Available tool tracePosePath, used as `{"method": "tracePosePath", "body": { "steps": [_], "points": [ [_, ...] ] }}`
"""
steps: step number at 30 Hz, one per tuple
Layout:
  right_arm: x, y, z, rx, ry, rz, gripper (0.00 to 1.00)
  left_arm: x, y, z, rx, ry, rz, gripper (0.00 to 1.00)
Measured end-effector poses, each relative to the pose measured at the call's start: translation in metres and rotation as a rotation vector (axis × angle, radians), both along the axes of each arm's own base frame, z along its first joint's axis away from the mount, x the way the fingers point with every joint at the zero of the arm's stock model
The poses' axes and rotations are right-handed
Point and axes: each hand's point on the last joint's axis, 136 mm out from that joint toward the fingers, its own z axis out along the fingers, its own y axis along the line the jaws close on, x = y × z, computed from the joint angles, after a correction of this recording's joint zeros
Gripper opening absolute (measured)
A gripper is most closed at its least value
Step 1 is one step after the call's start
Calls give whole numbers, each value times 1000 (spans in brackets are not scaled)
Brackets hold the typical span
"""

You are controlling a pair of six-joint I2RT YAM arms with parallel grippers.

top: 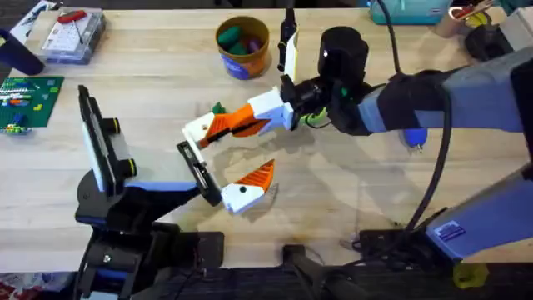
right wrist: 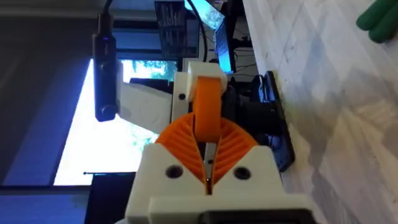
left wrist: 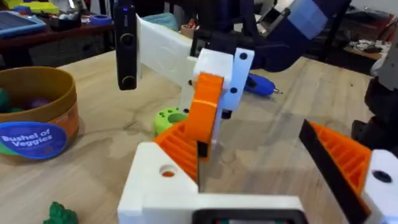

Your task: Pick up the gripper from the table and insert it into the empty holder that is missing its gripper. Then pick up a screw, insert it into the mounting hole, and use the screwdriver to tighten it. Finally, clean up the table by picking up the vegetable and placing it into the bucket.

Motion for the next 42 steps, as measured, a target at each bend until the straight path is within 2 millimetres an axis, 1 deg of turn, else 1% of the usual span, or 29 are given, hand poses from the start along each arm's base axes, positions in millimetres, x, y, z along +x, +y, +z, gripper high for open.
{"method": "tracePosePath", "body": {
  "steps": [24,25,26,29,30,31,32,34,42],
  "points": [
    [0,0,0,0,-1,0,14,0,0,0,0,0,0,987],
    [0,0,0,0,0,0,69,0,0,0,0,0,0,987],
    [0,0,0,-1,1,0,186,0,0,0,0,0,-2,987],
    [-2,3,1,1,-5,5,621,-2,-1,0,-1,1,-15,987],
    [-3,4,1,2,-6,8,780,-3,-2,0,-1,1,-18,987],
    [-4,5,1,3,-8,10,913,-3,-2,0,-1,1,-21,987],
    [-4,5,1,4,-10,12,974,-3,-2,0,-1,1,-23,987],
    [-4,5,1,5,-13,13,992,-4,-2,0,-1,2,-25,987],
    [-4,5,2,5,-14,13,992,-4,-2,0,-1,2,-26,987]
  ]
}}
